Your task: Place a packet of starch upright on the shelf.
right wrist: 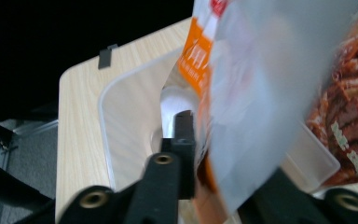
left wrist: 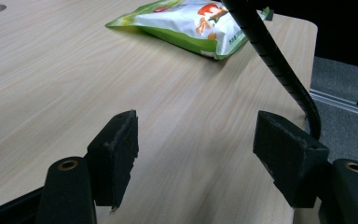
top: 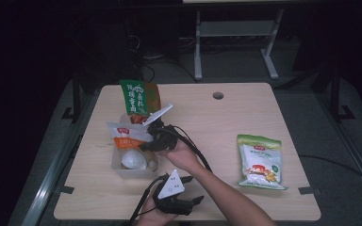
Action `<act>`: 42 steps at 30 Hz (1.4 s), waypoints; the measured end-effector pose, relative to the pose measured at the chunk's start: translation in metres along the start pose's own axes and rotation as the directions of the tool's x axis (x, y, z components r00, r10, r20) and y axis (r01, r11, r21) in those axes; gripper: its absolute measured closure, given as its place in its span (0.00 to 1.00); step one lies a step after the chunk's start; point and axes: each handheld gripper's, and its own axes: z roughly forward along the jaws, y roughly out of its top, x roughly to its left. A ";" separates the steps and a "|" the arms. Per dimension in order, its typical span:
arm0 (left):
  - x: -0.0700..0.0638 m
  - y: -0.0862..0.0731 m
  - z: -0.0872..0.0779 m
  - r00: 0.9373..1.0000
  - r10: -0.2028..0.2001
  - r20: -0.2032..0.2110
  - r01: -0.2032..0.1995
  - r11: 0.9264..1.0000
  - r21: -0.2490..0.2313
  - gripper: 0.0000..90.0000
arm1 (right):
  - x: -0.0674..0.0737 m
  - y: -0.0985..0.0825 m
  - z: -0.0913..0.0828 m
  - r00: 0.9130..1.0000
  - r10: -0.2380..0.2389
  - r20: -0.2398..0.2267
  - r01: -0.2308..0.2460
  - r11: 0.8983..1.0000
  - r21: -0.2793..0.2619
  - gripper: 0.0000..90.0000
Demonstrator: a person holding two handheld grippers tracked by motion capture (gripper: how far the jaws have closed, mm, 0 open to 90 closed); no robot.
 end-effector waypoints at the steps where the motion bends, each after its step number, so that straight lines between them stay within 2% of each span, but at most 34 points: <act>1: 0.000 0.000 0.000 1.000 -0.001 -0.001 0.001 1.000 0.001 0.34 | 0.000 0.000 -0.001 1.000 0.013 -0.007 -0.013 1.000 0.005 0.86; 2: 0.000 0.000 0.000 1.000 -0.004 -0.001 0.004 1.000 -0.004 0.34 | -0.001 -0.001 -0.002 1.000 0.007 -0.006 -0.007 1.000 -0.008 0.84; 4: 0.000 0.000 0.000 1.000 -0.007 0.002 0.007 1.000 -0.003 0.34 | -0.004 -0.002 -0.007 0.999 0.027 -0.023 -0.028 0.999 -0.034 0.80; 7: 0.001 0.001 0.000 1.000 -0.006 0.002 0.006 1.000 0.003 0.34 | -0.006 -0.002 -0.015 0.999 0.037 -0.014 -0.037 0.999 -0.032 0.75; 11: 0.000 0.000 0.000 1.000 -0.010 0.001 0.010 1.000 0.006 0.34 | -0.010 -0.006 -0.025 1.000 0.028 -0.002 -0.028 0.999 -0.025 0.68; 16: 0.001 0.000 0.001 1.000 -0.015 0.002 0.015 1.000 0.004 0.34 | -0.015 -0.012 -0.041 0.998 0.054 -0.009 -0.055 0.997 -0.052 0.60; 19: 0.001 0.000 0.002 1.000 -0.021 0.003 0.021 1.000 0.005 0.34 | -0.017 -0.017 -0.051 0.999 0.052 0.006 -0.052 0.997 -0.055 0.56; 28: 0.001 0.001 0.003 1.000 -0.009 0.003 0.009 1.000 0.020 0.34 | -0.027 -0.037 -0.077 0.998 0.063 0.031 -0.061 0.996 -0.068 0.52; 30: 0.002 0.001 0.003 1.000 -0.002 0.002 0.002 1.000 0.025 0.34 | -0.028 -0.042 -0.083 0.996 0.083 0.030 -0.080 0.994 -0.076 0.51; 35: 0.003 0.002 0.005 1.000 -0.009 0.005 0.009 1.000 0.021 0.33 | -0.035 -0.057 -0.098 0.993 0.109 0.040 -0.104 0.990 -0.096 0.49; 38: 0.004 0.004 0.005 0.999 -0.038 0.023 0.038 0.999 0.008 0.33 | -0.040 -0.068 -0.109 0.991 0.123 0.059 -0.117 0.989 -0.095 0.47; 42: 0.007 0.009 0.005 0.999 -0.030 0.026 0.030 1.000 0.005 0.33 | -0.044 -0.083 -0.124 0.985 0.148 0.090 -0.140 0.986 -0.091 0.44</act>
